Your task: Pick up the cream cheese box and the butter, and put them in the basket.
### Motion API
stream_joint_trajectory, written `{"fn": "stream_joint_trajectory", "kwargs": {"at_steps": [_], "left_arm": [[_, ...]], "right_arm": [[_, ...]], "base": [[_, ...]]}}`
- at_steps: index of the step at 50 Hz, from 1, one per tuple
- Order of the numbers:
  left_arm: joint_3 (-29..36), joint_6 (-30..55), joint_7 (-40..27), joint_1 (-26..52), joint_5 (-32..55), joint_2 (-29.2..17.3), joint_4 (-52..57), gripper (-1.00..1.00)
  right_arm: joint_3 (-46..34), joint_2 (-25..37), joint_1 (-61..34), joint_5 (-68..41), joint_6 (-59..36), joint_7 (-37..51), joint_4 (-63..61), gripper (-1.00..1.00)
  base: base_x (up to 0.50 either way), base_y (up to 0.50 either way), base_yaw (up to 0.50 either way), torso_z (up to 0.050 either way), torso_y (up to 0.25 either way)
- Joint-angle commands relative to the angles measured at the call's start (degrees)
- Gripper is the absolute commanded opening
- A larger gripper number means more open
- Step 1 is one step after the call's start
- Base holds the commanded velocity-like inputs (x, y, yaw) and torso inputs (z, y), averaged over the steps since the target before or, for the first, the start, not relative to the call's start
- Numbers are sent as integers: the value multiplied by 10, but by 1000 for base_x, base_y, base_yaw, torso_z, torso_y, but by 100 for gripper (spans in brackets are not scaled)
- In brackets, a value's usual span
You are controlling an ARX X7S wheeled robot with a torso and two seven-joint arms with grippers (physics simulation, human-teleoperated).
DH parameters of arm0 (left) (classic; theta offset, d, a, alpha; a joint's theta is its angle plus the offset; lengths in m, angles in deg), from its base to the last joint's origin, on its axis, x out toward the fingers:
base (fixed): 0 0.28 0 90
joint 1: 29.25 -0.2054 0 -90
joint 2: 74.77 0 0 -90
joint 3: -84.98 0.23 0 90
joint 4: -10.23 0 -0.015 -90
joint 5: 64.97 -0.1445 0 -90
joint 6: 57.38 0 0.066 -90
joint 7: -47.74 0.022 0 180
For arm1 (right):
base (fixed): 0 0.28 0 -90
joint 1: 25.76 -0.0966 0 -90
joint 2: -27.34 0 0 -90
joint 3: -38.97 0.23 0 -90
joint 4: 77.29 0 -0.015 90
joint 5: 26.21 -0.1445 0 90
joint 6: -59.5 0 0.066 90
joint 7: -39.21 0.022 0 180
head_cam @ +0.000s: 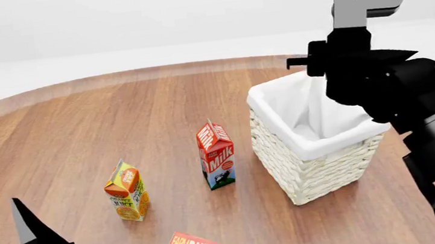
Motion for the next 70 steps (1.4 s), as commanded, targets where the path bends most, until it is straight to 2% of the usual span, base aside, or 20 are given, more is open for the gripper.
{"fn": "stream_joint_trajectory", "kwargs": {"at_steps": [1, 15, 42, 70], "left_arm": [[0, 2, -1, 3, 2, -2, 0, 100], [1, 3, -2, 3, 2, -3, -1, 100], [1, 4, -4, 4, 2, -5, -2, 100], [3, 7, -6, 7, 2, -6, -1, 100]], "right_arm": [[-1, -4, -2, 28, 12, -6, 27, -100], [-4, -4, 11, 33, 17, -5, 44, -100], [-20, -40, 22, 58, 58, -57, 117, -100], [-21, -39, 25, 63, 57, -53, 118, -100]], "base": [[0, 0, 0, 0, 0], [0, 0, 0, 0, 1], [0, 0, 0, 0, 0], [0, 0, 0, 0, 1]]}}
